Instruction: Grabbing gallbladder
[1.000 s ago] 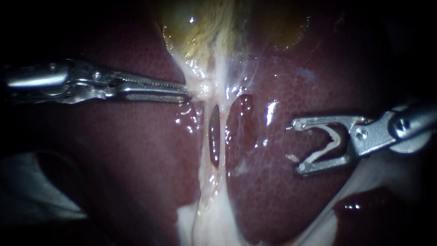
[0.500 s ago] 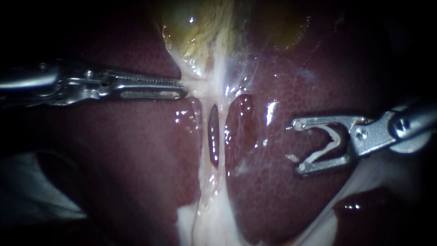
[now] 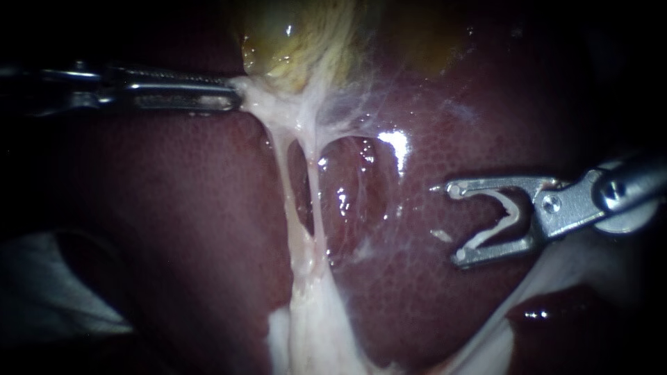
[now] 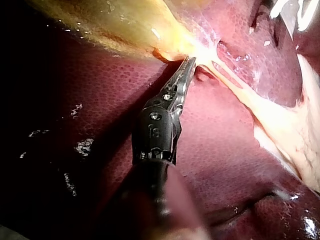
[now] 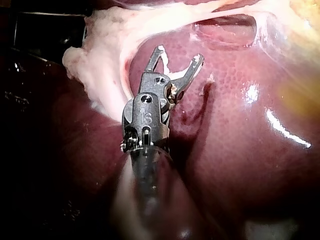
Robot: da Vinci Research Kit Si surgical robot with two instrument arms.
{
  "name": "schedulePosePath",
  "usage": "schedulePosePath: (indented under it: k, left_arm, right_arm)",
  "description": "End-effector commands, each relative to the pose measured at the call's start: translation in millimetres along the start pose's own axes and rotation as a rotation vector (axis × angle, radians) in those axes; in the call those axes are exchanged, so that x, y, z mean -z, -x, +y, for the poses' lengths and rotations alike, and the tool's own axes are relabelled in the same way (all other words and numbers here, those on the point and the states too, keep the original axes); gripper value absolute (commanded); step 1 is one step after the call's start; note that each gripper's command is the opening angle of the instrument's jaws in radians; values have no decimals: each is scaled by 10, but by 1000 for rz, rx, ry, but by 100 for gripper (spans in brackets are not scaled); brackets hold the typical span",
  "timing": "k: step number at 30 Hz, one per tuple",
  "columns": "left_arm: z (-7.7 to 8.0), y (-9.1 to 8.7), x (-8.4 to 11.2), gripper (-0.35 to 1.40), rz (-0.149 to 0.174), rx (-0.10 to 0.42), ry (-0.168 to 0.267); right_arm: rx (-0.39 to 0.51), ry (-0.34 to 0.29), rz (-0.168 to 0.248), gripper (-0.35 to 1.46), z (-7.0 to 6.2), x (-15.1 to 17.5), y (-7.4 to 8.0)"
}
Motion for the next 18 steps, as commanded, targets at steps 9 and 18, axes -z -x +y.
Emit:
schedulePosePath:
  k: [9, 18]
  left_arm:
    - [-3, -3, 9, -35, 9, 5, -6]
    - [-2, -2, 9, -35, 9, 5, -7]
  right_arm:
    - [0, 0, 0, 50, 1, 0, 1]
    - [0, 0, 0, 50, 1, 0, 1]
